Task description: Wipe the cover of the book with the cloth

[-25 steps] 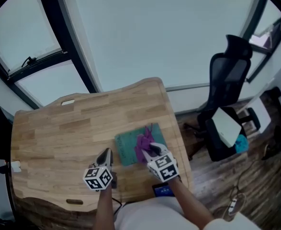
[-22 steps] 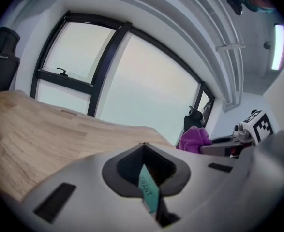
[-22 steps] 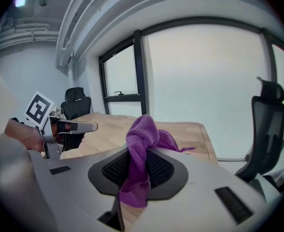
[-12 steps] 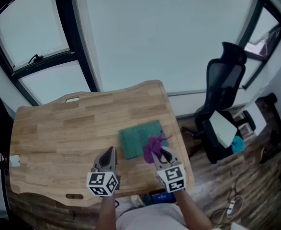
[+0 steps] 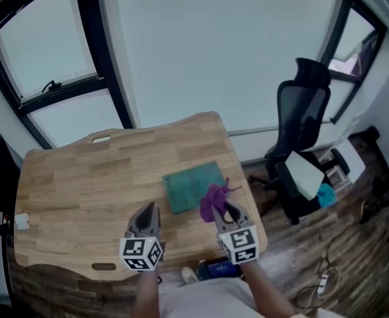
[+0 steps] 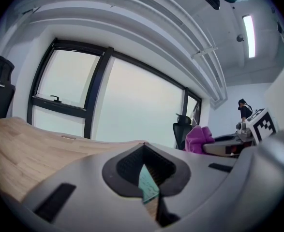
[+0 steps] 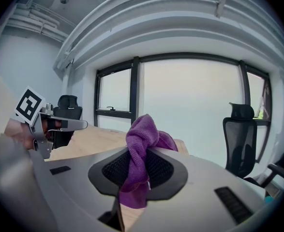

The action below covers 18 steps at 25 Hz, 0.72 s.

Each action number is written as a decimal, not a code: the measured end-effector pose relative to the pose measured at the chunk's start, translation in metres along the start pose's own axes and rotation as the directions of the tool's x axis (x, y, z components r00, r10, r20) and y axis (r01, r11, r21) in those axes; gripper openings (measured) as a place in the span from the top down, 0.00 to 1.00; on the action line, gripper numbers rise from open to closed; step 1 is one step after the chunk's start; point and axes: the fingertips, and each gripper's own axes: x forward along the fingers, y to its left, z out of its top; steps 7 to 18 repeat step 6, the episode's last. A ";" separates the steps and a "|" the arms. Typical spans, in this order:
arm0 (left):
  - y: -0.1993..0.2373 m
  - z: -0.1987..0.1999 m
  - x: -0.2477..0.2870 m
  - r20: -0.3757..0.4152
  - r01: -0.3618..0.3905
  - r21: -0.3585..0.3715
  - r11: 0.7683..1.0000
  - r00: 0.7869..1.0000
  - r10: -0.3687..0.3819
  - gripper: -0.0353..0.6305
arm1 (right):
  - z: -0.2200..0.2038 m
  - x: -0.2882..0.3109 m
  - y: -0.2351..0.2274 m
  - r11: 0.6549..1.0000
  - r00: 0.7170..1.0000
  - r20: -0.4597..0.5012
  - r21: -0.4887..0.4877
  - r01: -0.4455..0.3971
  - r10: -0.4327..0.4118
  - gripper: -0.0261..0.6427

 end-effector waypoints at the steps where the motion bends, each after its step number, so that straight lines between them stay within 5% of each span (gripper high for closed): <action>1: -0.002 0.001 -0.002 0.003 0.005 0.005 1.000 1.000 -0.005 0.94 | 0.001 -0.002 0.000 1.000 1.000 0.004 0.002 0.001 -0.001 0.85; 18: -0.013 0.006 -0.012 0.023 0.050 0.012 0.999 0.998 -0.051 0.94 | 0.001 -0.007 0.005 1.000 1.000 0.023 -0.002 -0.008 0.008 0.85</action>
